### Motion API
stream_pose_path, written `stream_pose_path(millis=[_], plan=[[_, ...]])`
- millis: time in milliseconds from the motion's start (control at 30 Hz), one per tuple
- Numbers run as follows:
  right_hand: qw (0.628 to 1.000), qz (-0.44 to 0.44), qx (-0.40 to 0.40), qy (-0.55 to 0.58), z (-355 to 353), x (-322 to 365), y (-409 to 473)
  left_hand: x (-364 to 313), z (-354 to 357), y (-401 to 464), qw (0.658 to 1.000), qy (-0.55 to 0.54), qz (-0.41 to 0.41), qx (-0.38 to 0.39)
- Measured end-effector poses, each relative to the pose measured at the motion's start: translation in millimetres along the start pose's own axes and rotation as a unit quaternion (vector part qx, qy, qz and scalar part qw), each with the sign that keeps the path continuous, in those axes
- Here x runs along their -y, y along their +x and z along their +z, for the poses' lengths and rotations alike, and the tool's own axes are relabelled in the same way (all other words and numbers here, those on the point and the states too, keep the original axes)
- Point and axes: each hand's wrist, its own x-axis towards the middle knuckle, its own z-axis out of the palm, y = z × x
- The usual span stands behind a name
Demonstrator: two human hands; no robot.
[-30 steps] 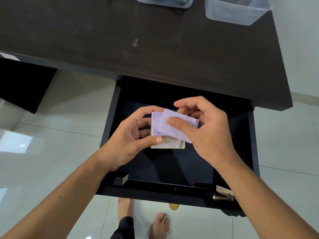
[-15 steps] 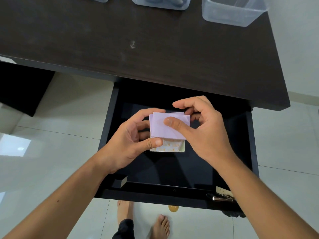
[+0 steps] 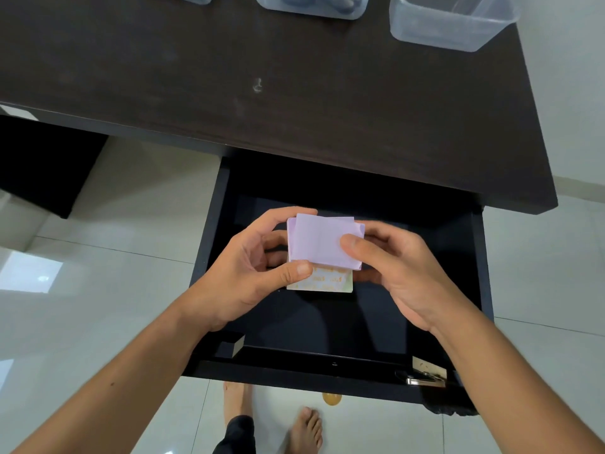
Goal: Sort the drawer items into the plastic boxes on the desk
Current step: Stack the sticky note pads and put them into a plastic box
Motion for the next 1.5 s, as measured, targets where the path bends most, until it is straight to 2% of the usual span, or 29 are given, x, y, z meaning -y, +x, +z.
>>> stream_pose_path(millis=[300,600,867,1033,1267,1500], plan=[[0.998,-0.036,-0.044,-0.016,14.5,40.2,-26.5,-51.6,17.0,-14.6,0.994,-0.045,-0.040,-0.093],[0.994,-0.057,-0.089,-0.009,18.4,139.5,-50.5,-163.6,26.9,-5.3,0.996,-0.020,-0.058,-0.058],[0.990,-0.073,-0.122,-0.007,-1.9,189.5,-48.9,-213.4,32.0,32.4,0.999,-0.011,-0.043,-0.003],[0.989,-0.073,-0.130,0.013,-20.8,193.6,-20.8,-214.6,30.0,71.0,0.999,0.000,-0.034,0.016],[0.985,-0.084,-0.149,0.023,-59.5,208.4,43.0,-227.4,35.1,142.4,0.999,0.026,-0.026,-0.023],[0.977,-0.092,-0.192,0.033,-116.7,244.9,108.8,-256.7,62.4,231.2,0.995,0.087,0.025,-0.047]])
